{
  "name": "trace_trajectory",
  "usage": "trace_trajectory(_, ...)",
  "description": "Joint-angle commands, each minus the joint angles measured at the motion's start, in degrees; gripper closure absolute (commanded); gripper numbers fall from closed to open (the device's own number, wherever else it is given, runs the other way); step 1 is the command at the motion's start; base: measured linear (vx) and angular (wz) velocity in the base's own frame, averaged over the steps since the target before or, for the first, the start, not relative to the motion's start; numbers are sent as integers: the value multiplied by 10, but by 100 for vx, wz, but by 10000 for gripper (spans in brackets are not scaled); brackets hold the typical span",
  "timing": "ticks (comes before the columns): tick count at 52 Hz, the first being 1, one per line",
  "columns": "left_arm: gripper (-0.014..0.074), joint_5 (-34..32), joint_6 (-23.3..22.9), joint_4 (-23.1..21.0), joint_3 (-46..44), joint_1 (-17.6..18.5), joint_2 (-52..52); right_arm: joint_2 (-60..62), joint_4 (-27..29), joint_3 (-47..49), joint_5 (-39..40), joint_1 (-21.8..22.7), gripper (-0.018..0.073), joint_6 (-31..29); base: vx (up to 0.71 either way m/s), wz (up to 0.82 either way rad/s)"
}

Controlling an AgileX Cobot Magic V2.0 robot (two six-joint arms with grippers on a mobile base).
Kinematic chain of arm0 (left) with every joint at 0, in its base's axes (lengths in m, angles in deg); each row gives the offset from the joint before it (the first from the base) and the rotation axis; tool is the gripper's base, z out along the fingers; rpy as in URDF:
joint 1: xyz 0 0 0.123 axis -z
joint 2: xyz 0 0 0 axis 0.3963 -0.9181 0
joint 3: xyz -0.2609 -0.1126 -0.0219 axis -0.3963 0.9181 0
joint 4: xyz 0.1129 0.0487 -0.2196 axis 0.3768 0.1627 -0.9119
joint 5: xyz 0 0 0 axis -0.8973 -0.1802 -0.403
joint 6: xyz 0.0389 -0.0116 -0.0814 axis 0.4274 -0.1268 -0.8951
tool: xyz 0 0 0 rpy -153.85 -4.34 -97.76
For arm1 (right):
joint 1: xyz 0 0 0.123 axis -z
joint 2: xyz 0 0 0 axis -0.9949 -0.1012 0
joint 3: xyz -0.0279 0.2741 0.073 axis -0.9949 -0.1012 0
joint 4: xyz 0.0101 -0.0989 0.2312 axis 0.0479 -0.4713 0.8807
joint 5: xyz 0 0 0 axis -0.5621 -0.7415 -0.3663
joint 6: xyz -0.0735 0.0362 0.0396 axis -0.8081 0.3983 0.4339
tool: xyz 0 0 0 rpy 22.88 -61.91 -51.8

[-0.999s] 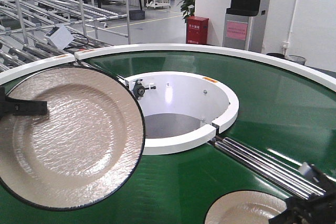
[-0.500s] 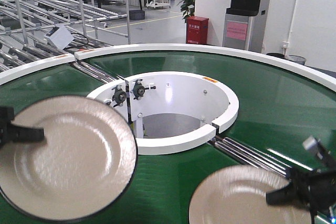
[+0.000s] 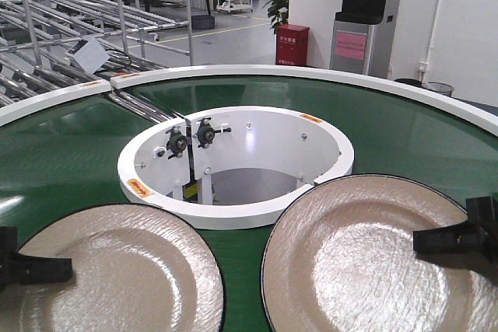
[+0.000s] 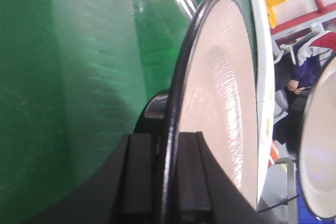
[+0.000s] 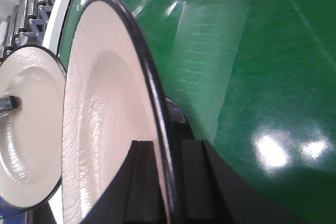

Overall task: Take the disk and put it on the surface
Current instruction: 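Grip the other plate rim with the right gripper and lift it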

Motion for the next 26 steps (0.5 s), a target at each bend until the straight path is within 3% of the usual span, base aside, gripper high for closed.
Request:
trace_trajectory(1,598,3,-1,-82,-7,4,47,40,62,-7,13,1,568,7,0,0)
trace_trajectory(26,598,-9,0,-76,-8,4,79,79,60,-38,65,1,568,4,0,0)
